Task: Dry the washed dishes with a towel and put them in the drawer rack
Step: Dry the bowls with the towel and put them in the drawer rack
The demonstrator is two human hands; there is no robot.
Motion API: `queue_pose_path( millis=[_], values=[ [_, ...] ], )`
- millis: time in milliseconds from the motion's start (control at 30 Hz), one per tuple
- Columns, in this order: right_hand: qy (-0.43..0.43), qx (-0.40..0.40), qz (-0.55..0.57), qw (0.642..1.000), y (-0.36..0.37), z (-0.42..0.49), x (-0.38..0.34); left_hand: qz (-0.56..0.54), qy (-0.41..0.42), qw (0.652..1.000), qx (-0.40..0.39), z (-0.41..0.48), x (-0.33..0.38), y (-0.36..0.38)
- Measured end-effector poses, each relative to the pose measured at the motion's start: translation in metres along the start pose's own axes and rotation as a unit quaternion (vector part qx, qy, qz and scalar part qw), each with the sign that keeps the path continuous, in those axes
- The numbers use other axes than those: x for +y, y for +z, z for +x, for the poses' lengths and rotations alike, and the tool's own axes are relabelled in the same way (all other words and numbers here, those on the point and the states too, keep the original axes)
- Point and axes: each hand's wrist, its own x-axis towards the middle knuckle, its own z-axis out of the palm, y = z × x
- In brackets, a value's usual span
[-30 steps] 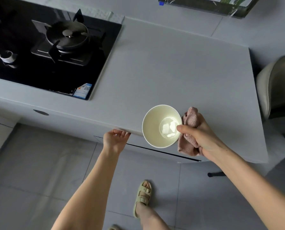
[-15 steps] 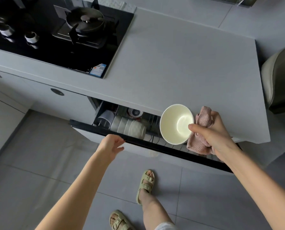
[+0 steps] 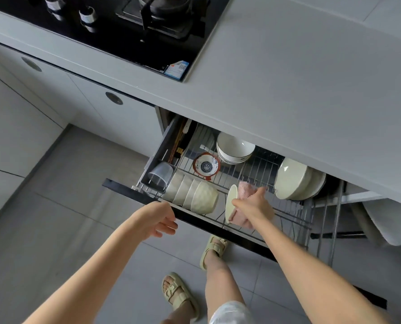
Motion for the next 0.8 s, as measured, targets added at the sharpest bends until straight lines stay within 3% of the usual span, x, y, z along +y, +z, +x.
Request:
queue_pose_path(
  millis=[167, 267, 500, 600, 800],
  values=[
    [0.036, -0.034, -0.016, 0.999, 0.050, 0.014, -0.006, 0.040, -0.002, 0.998, -0.039, -0.004, -0.008, -0.017],
    [0.055, -0.043, 0.012, 0.997, 0.073, 0.018, -0.010, 0.008, 0.011, 0.999, -0.040, -0.010, -0.006, -0.039],
    [0.026, -0.007, -0.025, 0.999, 0.080, 0.021, -0.026, -0.131, 0.114, 0.984, 0.048, -0.024, -0.009, -0.079],
    [0.006, 0.002, -0.062, 0.998, 0.096, 0.014, -0.033, -0.158, 0.118, 0.978, 0.067, -0.023, -0.019, -0.085],
    [0.027, -0.052, 0.014, 0.998, 0.106, 0.010, -0.022, -0.164, 0.110, 0.978, 0.071, -0.021, -0.035, -0.086]
  ],
)
